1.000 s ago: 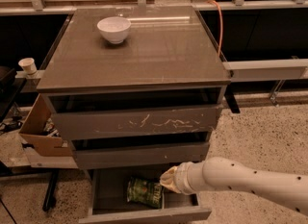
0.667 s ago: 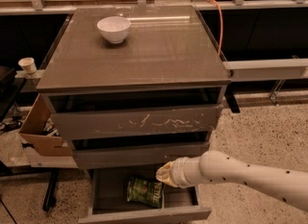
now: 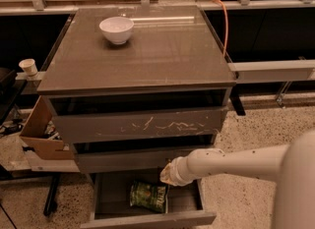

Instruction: Pick green jalapeno chip bag from bottom drawer and place on counter

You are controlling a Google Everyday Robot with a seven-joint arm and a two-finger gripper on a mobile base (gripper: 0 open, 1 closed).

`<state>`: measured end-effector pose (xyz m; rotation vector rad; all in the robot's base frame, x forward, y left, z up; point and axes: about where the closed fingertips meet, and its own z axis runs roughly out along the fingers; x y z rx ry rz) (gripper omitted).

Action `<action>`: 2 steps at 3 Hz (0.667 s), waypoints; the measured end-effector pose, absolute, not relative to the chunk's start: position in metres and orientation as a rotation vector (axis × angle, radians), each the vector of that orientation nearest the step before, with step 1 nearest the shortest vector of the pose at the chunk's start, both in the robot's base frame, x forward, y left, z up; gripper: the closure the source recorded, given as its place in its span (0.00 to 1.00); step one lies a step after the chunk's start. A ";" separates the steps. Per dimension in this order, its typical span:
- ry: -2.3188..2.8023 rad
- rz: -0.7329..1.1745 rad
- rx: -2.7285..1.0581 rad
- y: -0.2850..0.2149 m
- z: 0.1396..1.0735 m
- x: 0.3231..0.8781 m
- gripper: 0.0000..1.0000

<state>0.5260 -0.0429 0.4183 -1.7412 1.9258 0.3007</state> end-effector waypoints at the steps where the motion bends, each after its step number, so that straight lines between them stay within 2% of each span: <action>1: 1.969 0.254 -1.712 -0.045 0.407 0.536 1.00; 2: 1.973 0.309 -1.746 -0.049 0.378 0.528 1.00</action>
Offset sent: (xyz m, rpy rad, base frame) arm -0.0173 -0.0213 -0.1186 -0.0049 0.1512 0.0667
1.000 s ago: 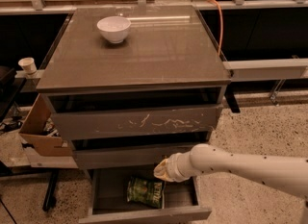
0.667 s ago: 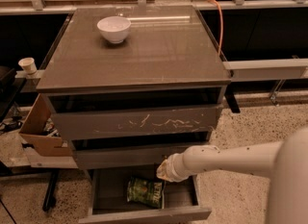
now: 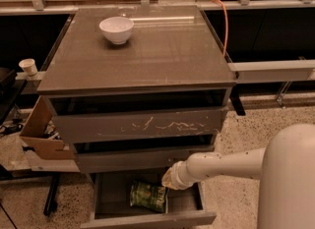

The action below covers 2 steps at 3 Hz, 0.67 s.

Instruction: Pick green jalapeno chip bag from bottom drawer and place on counter

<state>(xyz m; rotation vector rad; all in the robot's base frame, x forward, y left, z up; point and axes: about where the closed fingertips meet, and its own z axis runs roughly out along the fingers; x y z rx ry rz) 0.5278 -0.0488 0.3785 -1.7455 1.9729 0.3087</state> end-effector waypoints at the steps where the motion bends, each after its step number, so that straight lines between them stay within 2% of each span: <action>1: 2.004 0.452 -1.796 -0.062 0.308 0.511 1.00; 2: 2.011 0.555 -1.783 -0.075 0.262 0.494 1.00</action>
Offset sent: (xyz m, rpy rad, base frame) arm -0.0467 -0.0485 -0.1588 0.1200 0.2297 0.0505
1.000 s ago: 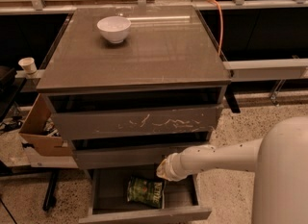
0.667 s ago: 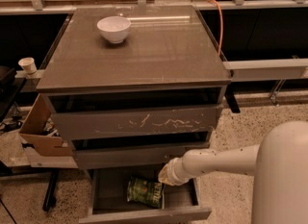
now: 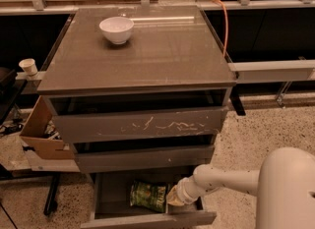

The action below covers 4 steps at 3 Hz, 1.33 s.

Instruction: Pick green jalapeno chip bag from bottom drawer and place on counter

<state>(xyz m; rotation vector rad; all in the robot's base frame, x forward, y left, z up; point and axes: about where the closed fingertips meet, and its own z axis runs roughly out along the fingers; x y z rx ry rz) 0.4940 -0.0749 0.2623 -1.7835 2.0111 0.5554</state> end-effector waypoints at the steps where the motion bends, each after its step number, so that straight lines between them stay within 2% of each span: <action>1: 2.011 0.554 -1.784 -0.075 0.263 0.494 1.00; 4: 1.879 0.443 -1.776 -0.063 0.217 0.521 1.00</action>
Offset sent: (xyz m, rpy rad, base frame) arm 0.0126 0.0001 -0.0334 -0.0026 -0.1283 0.0004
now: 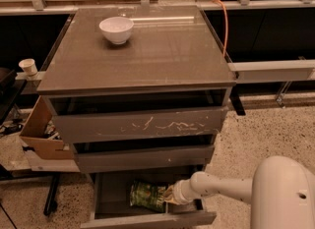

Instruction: Pick green jalapeno chip bag from bottom drawer and place on counter

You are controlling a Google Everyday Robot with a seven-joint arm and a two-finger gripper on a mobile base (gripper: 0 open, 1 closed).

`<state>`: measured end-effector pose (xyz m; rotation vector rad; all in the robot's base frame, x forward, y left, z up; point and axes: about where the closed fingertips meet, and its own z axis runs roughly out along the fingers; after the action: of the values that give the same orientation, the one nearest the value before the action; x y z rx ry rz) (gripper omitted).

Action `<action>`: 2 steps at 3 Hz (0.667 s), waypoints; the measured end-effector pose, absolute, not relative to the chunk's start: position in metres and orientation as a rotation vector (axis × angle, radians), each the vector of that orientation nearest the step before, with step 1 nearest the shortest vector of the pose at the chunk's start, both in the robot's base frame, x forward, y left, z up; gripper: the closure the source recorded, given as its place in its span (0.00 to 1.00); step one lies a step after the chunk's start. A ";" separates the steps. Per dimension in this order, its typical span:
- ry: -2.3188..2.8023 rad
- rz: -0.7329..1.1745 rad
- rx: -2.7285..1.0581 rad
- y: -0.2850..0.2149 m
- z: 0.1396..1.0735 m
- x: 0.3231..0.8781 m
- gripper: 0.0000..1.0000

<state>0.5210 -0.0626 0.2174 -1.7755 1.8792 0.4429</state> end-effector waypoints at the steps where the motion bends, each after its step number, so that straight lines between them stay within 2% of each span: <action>1: 1.858 0.458 -1.766 -0.057 0.205 0.532 1.00; 2: 1.823 0.504 -1.766 -0.041 0.185 0.546 1.00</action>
Offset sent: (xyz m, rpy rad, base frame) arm 0.0314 0.0165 -0.0320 0.0661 -0.0074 0.0232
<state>0.5463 -0.0409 0.1854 -1.7659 1.8226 0.5036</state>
